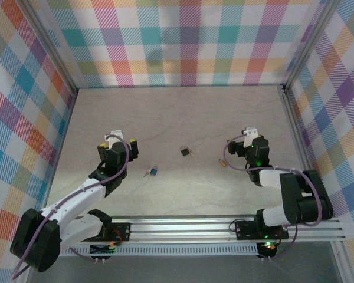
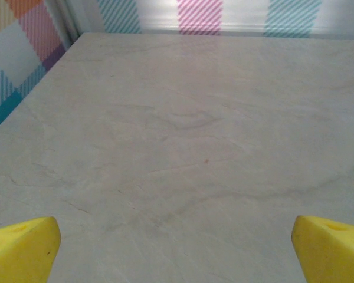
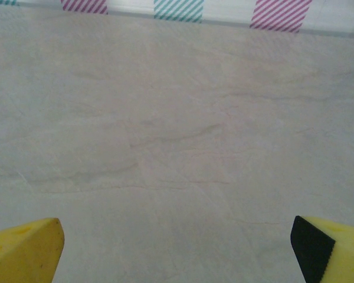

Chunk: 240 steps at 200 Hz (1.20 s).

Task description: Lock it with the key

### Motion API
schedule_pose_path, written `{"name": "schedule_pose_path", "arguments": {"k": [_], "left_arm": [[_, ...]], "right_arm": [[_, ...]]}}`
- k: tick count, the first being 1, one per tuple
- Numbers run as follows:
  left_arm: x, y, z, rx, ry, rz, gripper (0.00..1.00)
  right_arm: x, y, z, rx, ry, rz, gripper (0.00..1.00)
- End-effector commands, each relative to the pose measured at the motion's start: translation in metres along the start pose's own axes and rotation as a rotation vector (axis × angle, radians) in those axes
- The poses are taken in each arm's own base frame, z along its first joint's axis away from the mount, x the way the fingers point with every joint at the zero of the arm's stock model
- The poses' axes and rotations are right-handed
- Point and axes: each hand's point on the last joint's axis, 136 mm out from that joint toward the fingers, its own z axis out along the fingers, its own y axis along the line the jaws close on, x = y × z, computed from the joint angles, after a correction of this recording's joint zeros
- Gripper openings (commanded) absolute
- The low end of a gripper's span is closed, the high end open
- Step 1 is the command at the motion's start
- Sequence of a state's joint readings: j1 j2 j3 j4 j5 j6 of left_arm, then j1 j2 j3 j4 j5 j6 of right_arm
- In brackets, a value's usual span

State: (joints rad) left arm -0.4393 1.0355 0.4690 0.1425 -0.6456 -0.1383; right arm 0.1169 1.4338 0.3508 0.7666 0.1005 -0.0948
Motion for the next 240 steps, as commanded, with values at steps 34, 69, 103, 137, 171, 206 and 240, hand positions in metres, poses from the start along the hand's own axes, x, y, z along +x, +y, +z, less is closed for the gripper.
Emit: {"name": "schedule_pose_path", "arguments": {"k": [34,69,103,137,171,206,240], "left_arm": [[-0.015,0.027,0.02,-0.084,-0.071,-0.04,1.0],[0.001,0.048,0.037,-0.124,-0.041,-0.043,1.0],[0.012,0.049,0.054,-0.096,-0.031,-0.035,1.0],[0.02,0.044,0.072,-0.055,-0.013,-0.027,1.0],[0.016,0.04,0.087,-0.022,-0.018,-0.06,1.0],[0.029,0.024,0.104,0.058,-0.009,-0.058,1.0],[0.038,0.008,0.106,0.185,0.011,-0.034,1.0]], "right_arm": [[-0.012,-0.017,0.013,0.004,-0.097,0.089,0.99],[-0.01,-0.017,0.016,-0.017,-0.066,0.102,0.99],[-0.009,-0.017,0.015,-0.014,-0.066,0.102,0.99],[-0.01,-0.017,0.015,-0.014,-0.063,0.107,0.99],[-0.01,-0.018,0.016,-0.014,-0.063,0.107,0.99],[-0.009,-0.017,0.016,-0.015,-0.062,0.106,0.99],[-0.01,-0.017,0.016,-0.015,-0.062,0.108,0.99]]}}
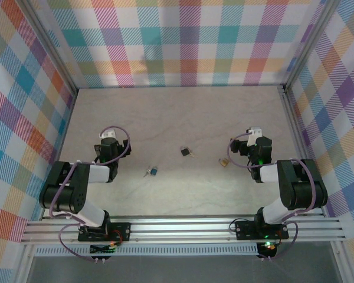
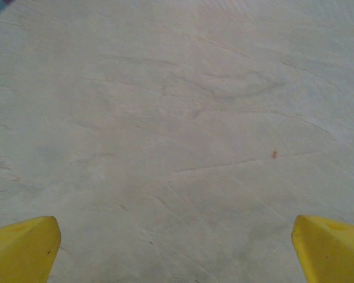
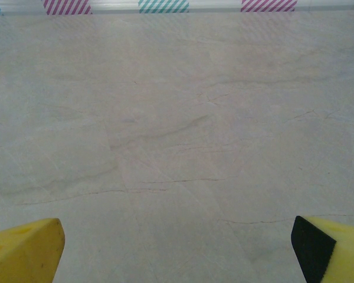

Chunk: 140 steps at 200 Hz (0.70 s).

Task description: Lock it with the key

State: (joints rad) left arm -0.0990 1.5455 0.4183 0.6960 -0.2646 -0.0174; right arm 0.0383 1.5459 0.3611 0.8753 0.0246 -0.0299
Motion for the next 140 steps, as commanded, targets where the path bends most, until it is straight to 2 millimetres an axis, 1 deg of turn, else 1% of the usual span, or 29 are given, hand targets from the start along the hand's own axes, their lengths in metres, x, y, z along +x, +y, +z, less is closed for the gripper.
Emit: {"name": "schedule_pose_path", "arguments": {"k": [1,65,89,120,140], "left_arm": [[-0.023,-0.016,0.004,0.122,-0.081,-0.001,1.0],[-0.022,-0.017,0.003,0.135,-0.1,0.003,1.0],[-0.022,-0.016,0.001,0.111,-0.116,0.012,1.0],[-0.021,-0.026,-0.002,0.149,-0.119,0.047,1.0],[-0.021,-0.026,-0.001,0.156,-0.112,0.043,1.0]], "right_arm": [[-0.018,0.001,0.002,-0.014,-0.054,0.012,0.99],[-0.018,0.001,0.002,-0.014,-0.055,0.013,0.99],[-0.018,0.001,0.002,-0.013,-0.055,0.012,0.99],[-0.018,0.001,0.002,-0.014,-0.054,0.012,0.99],[-0.018,0.001,0.002,-0.013,-0.055,0.013,0.99]]}}
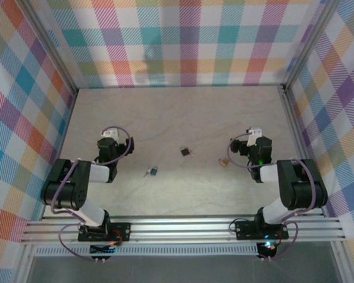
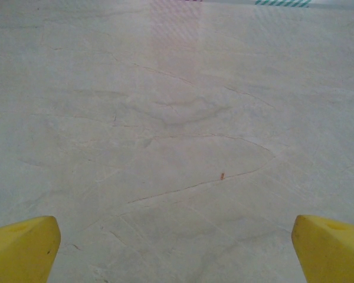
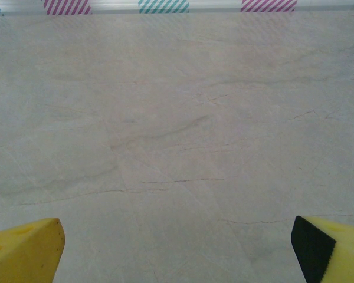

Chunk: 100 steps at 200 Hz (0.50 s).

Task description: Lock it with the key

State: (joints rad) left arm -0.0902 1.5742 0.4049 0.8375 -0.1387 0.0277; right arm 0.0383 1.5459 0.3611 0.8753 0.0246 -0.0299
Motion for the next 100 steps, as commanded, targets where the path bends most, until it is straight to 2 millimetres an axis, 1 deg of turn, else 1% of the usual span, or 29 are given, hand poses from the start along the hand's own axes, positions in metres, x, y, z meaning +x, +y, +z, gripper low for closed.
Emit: {"name": "schedule_pose_path", "arguments": {"k": [1,100], "left_arm": [[-0.0059,-0.0053,-0.0001,0.027,-0.028,0.023,1.0],[-0.006,-0.004,0.0018,0.048,-0.016,0.007,1.0]], "right_arm": [[-0.0181,0.001,0.0024,-0.013,-0.054,0.013,0.99],[-0.0185,0.0011,0.0024,-0.013,-0.055,0.013,0.99]]}}
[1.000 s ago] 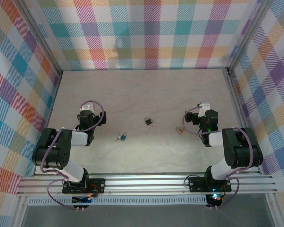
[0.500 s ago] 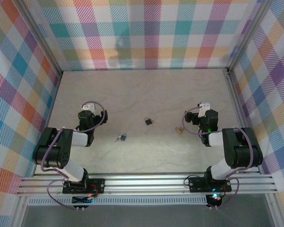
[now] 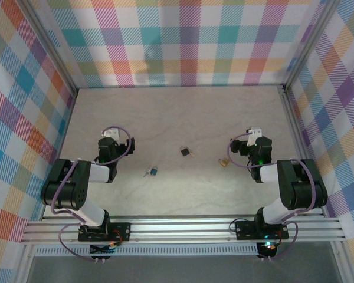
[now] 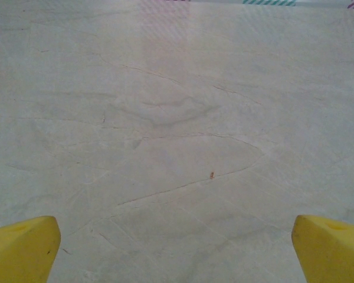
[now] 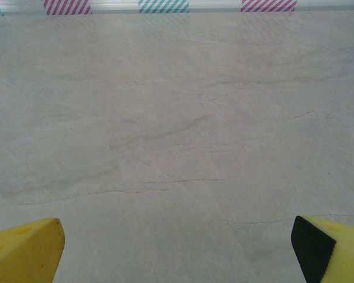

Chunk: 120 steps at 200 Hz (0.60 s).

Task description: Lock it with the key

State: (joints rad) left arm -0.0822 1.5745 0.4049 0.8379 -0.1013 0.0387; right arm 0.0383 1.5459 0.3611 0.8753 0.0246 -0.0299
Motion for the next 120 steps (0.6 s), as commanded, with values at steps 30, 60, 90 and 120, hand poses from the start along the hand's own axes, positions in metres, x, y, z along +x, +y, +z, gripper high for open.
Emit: {"name": "schedule_pose_path", "arguments": {"k": [30,60,90,120], "left_arm": [[-0.0064,-0.0008,0.002,0.018,-0.019,0.0,1.0],[-0.0065,-0.0008,0.0019,0.019,-0.02,0.0,1.0],[-0.0064,-0.0009,0.0019,0.019,-0.019,0.001,1.0],[-0.0057,-0.0014,0.0027,0.023,-0.013,0.0,1.0]], "right_arm": [[-0.0179,0.0013,0.0022,-0.014,-0.054,0.013,0.99],[-0.0184,0.0014,0.0024,-0.014,-0.055,0.011,0.99],[-0.0183,0.0011,0.0025,-0.013,-0.055,0.012,0.99],[-0.0181,0.0012,0.0023,-0.014,-0.054,0.012,0.99]]}}
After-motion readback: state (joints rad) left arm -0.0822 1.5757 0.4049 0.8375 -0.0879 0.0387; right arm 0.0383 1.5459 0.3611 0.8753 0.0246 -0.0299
